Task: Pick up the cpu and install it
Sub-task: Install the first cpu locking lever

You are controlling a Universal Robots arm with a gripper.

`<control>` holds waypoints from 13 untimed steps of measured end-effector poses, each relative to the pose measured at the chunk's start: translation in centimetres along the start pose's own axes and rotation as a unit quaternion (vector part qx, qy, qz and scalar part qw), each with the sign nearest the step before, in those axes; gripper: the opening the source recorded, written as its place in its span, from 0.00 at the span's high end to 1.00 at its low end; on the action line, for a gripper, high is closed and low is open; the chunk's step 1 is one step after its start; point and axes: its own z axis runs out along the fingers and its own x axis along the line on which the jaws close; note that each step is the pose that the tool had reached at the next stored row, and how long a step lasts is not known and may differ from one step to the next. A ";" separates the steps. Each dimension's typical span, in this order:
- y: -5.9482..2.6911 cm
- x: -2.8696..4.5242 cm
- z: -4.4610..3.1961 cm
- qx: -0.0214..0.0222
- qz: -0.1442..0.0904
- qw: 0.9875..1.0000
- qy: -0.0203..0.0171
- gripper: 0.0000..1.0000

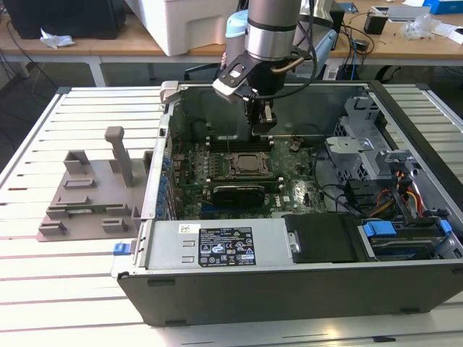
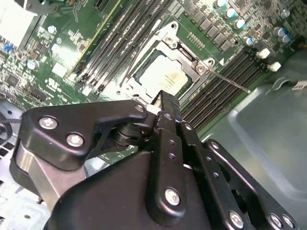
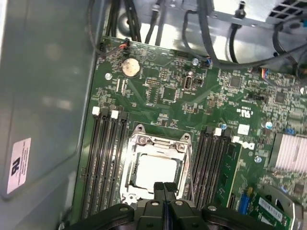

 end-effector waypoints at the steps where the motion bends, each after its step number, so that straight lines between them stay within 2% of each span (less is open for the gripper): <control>1: 0.02 0.00 0.00 0.000 -0.012 1.000 -0.001 0.89; 4: 0.02 0.00 0.00 -0.001 -0.040 0.999 -0.003 0.89; 6: 0.02 0.00 0.00 -0.002 -0.066 0.998 -0.004 0.89; 8: 0.04 -0.01 0.00 -0.003 -0.080 0.997 -0.005 0.89; 10: 0.04 -0.01 0.00 -0.004 -0.098 0.995 -0.006 0.89; 13: 0.05 -0.01 0.00 -0.005 -0.127 0.992 -0.008 0.89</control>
